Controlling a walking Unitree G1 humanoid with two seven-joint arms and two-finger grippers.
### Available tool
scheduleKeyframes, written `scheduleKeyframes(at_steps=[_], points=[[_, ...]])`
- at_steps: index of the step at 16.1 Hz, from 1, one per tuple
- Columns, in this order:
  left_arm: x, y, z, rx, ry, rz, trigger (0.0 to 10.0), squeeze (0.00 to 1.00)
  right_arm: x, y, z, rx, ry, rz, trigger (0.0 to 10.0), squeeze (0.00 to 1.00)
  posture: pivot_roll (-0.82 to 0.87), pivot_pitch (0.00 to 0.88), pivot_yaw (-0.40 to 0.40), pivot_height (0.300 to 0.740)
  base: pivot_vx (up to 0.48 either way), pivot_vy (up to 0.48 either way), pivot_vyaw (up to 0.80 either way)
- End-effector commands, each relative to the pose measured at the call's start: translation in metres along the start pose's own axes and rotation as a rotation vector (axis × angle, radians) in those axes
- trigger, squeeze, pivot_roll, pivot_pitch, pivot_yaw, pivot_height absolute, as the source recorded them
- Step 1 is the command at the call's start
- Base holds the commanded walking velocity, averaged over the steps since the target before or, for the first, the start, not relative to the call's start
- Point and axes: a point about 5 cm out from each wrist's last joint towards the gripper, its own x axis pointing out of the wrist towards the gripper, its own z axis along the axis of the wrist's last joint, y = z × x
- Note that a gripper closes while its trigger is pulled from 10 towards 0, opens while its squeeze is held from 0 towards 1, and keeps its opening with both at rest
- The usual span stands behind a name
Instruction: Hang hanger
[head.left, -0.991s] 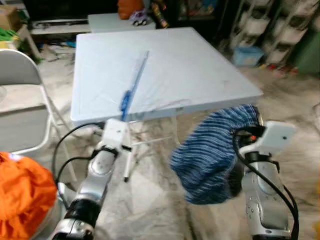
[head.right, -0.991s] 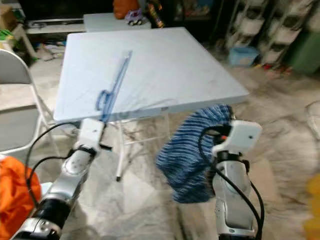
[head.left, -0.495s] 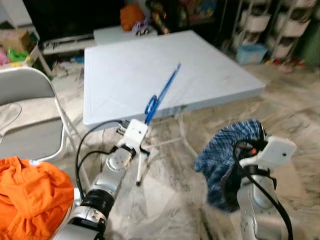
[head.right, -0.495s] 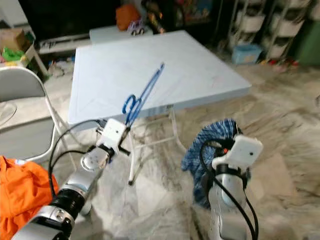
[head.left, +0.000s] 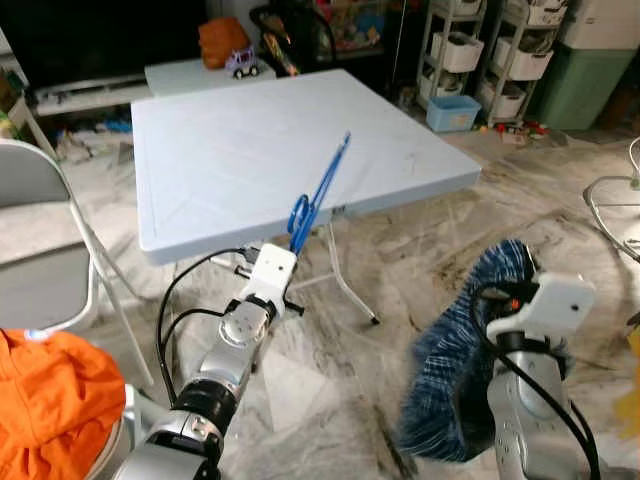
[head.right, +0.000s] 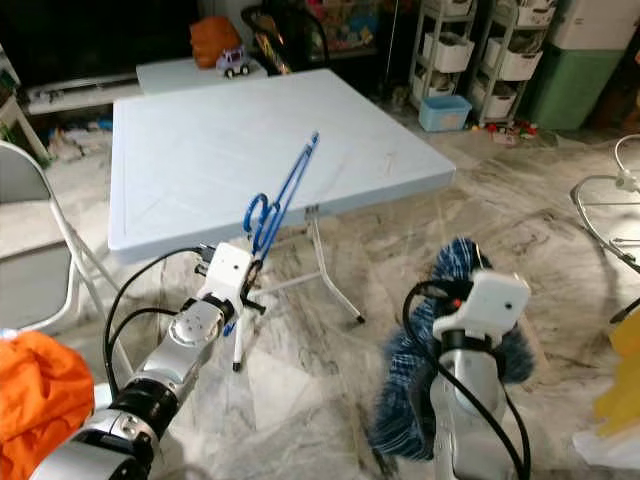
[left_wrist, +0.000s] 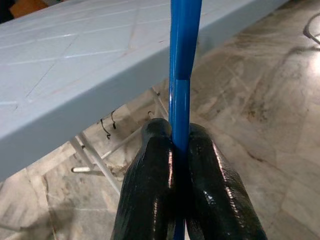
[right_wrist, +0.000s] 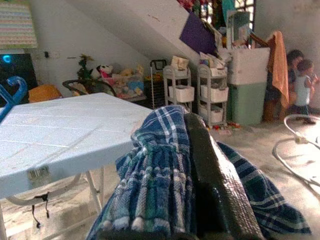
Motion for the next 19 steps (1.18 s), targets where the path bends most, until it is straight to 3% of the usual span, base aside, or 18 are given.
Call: scheduleKeyframes(at_steps=[1,3,8,10,19], points=[[0.001,0.009,0.007,0.002,-0.040,0.044,10.0,0.00,0.006,0.007,0.009,-0.016,-0.038,0.049,10.0,0.00,0.12,0.000,-0.026,0.740,0.281,0.000,0.57],[0.001,0.015,0.017,0.031,-0.096,0.091,10.0,0.00,0.009,0.007,0.013,-0.025,-0.051,0.060,10.0,0.00,0.12,0.000,-0.033,0.740,0.336,0.000,0.57],[0.000,0.035,0.038,0.013,-0.171,0.221,10.0,0.00,0.017,0.004,0.029,-0.072,-0.101,0.094,10.0,0.00,0.12,0.000,-0.046,0.740,0.321,0.000,0.54],[0.000,0.031,0.044,-0.005,-0.198,0.215,10.0,0.00,0.019,0.003,0.030,-0.078,-0.104,0.096,10.0,0.00,0.13,0.000,-0.050,0.740,0.298,0.000,0.52],[-0.005,0.028,0.037,-0.008,-0.174,0.220,10.0,0.00,0.021,0.002,0.033,-0.095,-0.099,0.124,10.0,0.00,0.14,0.000,-0.071,0.740,0.282,0.000,0.45]])
